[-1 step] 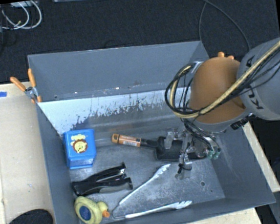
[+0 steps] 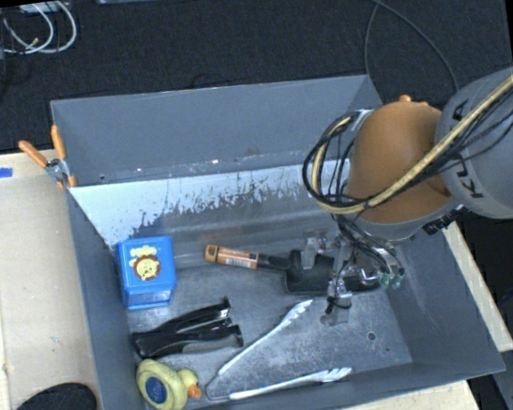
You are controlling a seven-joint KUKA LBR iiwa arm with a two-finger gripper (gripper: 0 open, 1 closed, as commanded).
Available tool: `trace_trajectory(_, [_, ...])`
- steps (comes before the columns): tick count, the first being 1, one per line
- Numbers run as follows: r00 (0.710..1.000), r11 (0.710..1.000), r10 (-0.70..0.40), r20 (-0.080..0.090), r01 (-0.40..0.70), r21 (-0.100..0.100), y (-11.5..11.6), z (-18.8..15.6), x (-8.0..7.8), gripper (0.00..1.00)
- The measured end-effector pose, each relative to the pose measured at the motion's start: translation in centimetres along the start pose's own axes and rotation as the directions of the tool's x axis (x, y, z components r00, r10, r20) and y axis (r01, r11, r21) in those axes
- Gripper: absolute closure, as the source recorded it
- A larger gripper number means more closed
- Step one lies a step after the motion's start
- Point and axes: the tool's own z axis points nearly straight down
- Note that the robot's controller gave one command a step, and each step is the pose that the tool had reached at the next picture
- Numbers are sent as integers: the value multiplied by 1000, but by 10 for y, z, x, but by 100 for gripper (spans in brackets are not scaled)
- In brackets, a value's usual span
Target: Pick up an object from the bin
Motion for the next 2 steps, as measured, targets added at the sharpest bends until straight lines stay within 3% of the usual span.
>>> trace_trajectory(1, [998, 998, -58, 5, 58, 0, -34, 79, -48, 0])
trace_trajectory(2, [996, 996, 88, 6, -88, -2, -53, 88, -62, 0])
